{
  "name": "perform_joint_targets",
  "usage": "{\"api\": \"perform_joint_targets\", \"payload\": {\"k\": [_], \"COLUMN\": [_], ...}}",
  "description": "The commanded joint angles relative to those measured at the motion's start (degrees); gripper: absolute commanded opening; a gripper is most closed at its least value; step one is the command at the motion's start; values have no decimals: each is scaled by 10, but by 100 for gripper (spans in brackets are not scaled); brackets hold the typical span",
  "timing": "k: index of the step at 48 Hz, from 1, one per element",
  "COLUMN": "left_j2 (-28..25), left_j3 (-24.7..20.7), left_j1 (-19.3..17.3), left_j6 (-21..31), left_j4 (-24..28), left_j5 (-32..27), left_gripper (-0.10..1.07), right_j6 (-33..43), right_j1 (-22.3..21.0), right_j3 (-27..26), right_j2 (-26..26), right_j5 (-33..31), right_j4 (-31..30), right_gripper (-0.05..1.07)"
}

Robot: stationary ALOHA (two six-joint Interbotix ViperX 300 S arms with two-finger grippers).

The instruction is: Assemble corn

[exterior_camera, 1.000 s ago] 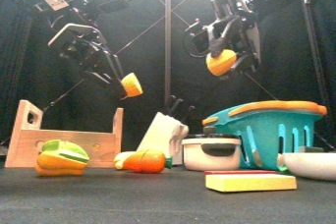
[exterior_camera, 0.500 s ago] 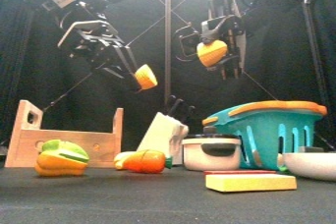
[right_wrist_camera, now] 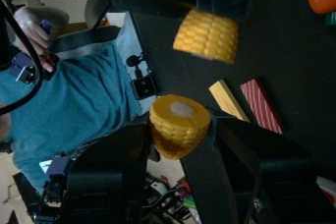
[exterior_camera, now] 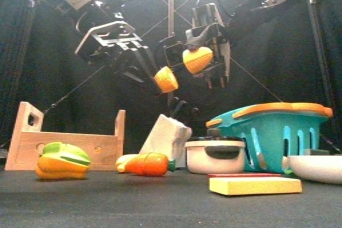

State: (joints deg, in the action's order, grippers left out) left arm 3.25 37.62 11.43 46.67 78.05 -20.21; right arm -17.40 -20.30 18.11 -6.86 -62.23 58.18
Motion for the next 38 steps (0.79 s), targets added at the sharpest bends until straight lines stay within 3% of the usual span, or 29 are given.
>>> {"api": "perform_joint_targets", "payload": {"k": [1, 38], "left_j2": [1, -13], "left_j3": [-18, -31], "left_j1": [3, 9], "left_j6": [0, 0], "left_j4": [8, 12], "left_j5": [-3, -14], "left_gripper": [63, 63], "right_j6": [-2, 0], "right_j1": [-5, -2], "right_j3": [-18, -40], "right_j2": [4, -29], "right_j5": [-11, -25], "right_j4": [1, 1], "right_gripper": [66, 66]}}
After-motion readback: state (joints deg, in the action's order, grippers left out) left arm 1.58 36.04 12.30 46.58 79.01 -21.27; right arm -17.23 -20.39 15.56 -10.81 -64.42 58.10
